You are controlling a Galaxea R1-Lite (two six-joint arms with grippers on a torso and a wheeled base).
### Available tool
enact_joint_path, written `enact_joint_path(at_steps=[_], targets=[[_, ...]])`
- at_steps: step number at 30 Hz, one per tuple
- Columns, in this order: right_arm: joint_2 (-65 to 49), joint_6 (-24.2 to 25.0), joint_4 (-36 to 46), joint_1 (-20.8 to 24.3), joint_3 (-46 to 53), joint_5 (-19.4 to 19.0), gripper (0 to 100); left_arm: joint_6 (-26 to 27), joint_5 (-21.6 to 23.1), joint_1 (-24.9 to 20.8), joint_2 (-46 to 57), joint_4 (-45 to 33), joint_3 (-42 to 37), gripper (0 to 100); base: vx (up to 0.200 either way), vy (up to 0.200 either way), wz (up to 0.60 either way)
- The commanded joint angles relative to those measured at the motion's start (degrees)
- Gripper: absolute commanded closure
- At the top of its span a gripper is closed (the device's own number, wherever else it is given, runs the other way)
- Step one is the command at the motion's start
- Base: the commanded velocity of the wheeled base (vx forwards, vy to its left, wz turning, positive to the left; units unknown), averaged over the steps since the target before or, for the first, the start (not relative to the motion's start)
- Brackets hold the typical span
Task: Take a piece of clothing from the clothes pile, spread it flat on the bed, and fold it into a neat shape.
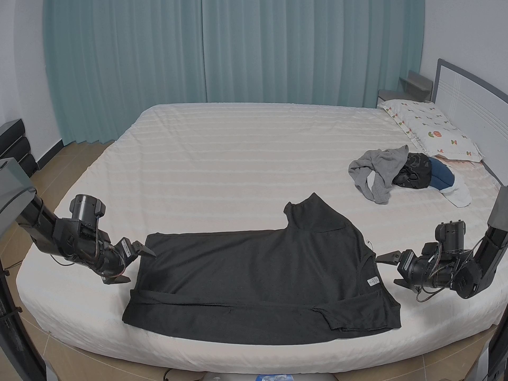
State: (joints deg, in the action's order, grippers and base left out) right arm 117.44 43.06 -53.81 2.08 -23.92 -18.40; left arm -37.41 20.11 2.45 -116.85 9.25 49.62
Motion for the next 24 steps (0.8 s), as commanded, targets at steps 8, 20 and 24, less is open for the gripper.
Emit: enact_joint_path(at_steps=[8,20,24], targets=[[2.26,0.01,-3.32,0.55,0.71,-0.06,0,3.31,0.10,-0.17,-2.33,5.34,-5.67,0,0.000,0.000,0.00],[1.82,-0.08,-5.08,0.73,1.77,-0.06,0,-2.05,2.91,1.50,5.31,4.99,-5.67,0,0.000,0.000,0.00],[1.74,-0.08,-5.17,1.08,2.21,0.03,0,-1.87,3.88,-2.45,5.40,4.81,-8.48,0,0.000,0.000,0.00]])
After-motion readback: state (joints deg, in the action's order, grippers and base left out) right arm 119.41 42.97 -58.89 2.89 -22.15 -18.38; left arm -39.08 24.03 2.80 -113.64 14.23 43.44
